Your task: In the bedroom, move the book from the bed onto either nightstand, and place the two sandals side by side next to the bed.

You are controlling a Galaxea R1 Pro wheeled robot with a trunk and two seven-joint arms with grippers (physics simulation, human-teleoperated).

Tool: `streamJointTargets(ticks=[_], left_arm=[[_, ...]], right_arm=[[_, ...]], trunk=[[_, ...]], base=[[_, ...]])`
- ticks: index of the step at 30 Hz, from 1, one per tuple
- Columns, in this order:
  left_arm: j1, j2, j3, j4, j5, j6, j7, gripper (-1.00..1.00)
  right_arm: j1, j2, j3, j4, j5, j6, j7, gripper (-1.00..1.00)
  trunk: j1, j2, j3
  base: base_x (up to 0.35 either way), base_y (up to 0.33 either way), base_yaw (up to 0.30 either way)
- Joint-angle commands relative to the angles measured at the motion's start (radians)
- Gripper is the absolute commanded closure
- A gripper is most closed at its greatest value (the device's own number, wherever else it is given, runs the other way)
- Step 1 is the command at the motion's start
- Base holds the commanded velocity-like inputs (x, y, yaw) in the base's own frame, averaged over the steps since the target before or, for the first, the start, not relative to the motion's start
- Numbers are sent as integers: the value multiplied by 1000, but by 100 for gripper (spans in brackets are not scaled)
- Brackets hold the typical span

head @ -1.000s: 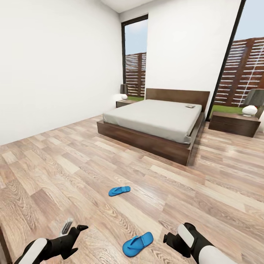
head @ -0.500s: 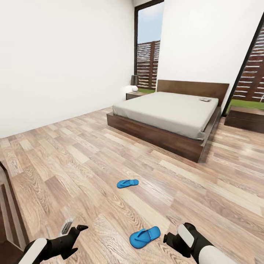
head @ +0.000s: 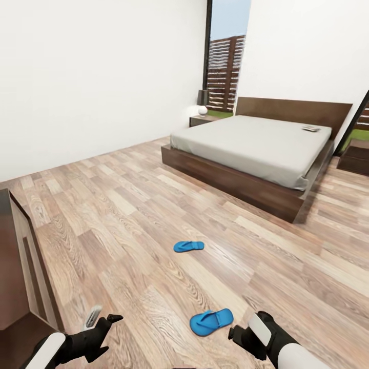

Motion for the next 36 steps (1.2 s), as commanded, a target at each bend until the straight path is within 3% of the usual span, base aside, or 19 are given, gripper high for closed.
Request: streamJointTargets(ticks=[1,14,23,27,35,36], left_arm=[[0,0,2,-1,9,5,7,-100],[0,0,2,-1,9,5,6,-100],[0,0,4,-1,9,5,6,-100],[0,0,6,-1,14,5,6,-100],[0,-3,8,-1,20,5,-5,-100],[0,-3,8,-1,21,5,-7,-100]], right_arm=[[0,0,-2,-2,-9,3,-9,-100],[0,0,1,-11,-9,6,-8,-100],[-6,-5,0,-83,-12,14,-18,-100],[-26,-5,0,-94,-53,23,-20,-100],[-82,-3,0,-86,-222,58,-27,-100],[-100,-3,0,-78,-265,61,-37,-100]], trunk=[[0,-1,-6],[1,-1,-12],[1,-1,-12],[1,-1,-12],[1,-1,-12],[1,-1,-12]], base=[[0,0,141],[0,0,42],[0,0,1],[0,0,0],[0,0,0],[0,0,0]])
